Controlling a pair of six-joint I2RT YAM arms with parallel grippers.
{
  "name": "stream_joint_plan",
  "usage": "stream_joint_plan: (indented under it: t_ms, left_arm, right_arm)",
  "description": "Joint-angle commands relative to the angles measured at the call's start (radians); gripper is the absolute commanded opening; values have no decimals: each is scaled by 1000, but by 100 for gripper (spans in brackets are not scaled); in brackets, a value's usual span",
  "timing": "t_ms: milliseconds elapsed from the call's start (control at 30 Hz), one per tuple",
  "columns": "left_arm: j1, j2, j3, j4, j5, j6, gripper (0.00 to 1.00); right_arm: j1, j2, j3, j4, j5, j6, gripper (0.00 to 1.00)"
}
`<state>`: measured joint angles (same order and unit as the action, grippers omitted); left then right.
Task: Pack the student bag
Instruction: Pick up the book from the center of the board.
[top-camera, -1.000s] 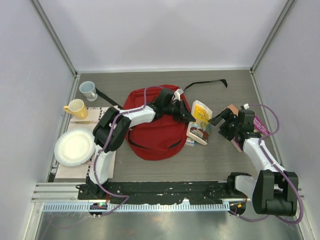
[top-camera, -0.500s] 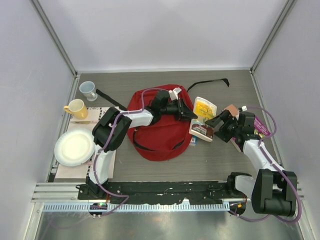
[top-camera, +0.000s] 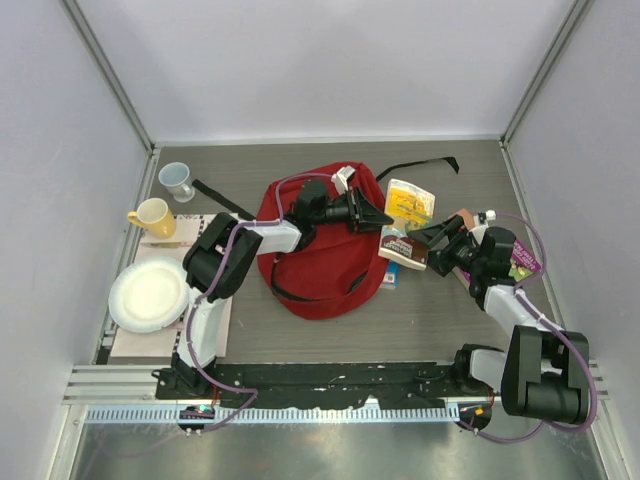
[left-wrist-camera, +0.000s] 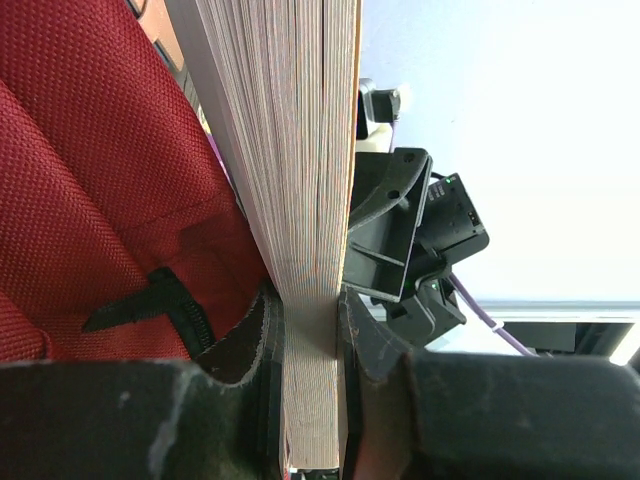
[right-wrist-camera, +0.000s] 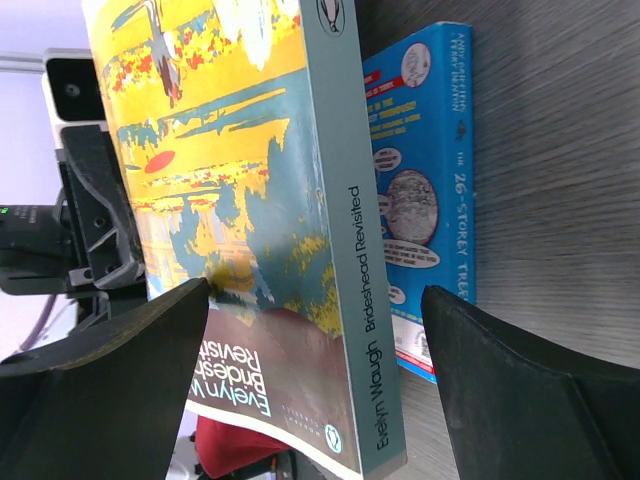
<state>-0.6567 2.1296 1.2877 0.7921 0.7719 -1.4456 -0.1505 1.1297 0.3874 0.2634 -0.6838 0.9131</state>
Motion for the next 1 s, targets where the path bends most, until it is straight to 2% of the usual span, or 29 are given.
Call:
stream_joint_plan:
  t_ms: [0,67,167,233,267,300,333,367,400,433,467,500,533,600,767,800,833,967]
  left_arm:
    - [-3,-28,38,222,26,-44,0]
    - [-4,-26,38,222,23,-44,0]
    - [-4,-22,33,222,20,-44,0]
    - [-4,-20,22,222,17,-39,1]
    - [-4,-20,19,213,9,-38,5]
    - [-4,-23,12,205,7,-32,8]
    - [-4,-23,9,184,4,-16,11]
    - [-3,-26,6,174,0,-9,28]
    - [-1,-36,-4,165,-5,0,39]
    - [-3,-40,-8,142,-8,19,47]
    - [-1,-48,-16,127,-13,34,59]
    - [0,-65,-18,104,-16,53,64]
    - [2,-75,-19,48,-17,71,79]
    - [3,-105,-24,-25,-37,151,98]
    - [8,-233,-5,-356,-126,362,100]
    - [8,-252,-2,-399,-167,429,99]
    - [8,-295,-1,-477,-189,456,100]
    - [9,-394,-4,-617,-315,565,100]
  right_arm:
    - [0,30,-33,232,-103,113,91]
    - [2,28,-42,273,-120,130,88]
    - [0,1,-42,278,-117,130,72]
    - [0,-14,-39,272,-111,129,53]
    - [0,-24,-39,261,-96,127,44]
    - [0,-36,-38,254,-88,121,26]
    - [2,-44,-30,238,-79,110,19]
    - [0,-47,-22,187,-68,92,14]
    - [2,-59,-13,157,-53,70,6]
    - [0,-65,8,131,-42,40,3]
    - [0,-71,24,59,-30,14,3]
    - [0,-79,59,22,-8,-9,3]
    - [0,-79,77,-5,0,-44,3]
    - [-1,-74,141,-88,21,-78,3]
    - [-6,-51,254,-118,-2,-70,3]
    - [-7,-47,280,-99,-19,-54,3]
    - [-8,-41,289,-73,-60,-33,3]
    - [3,-13,329,83,-161,66,3]
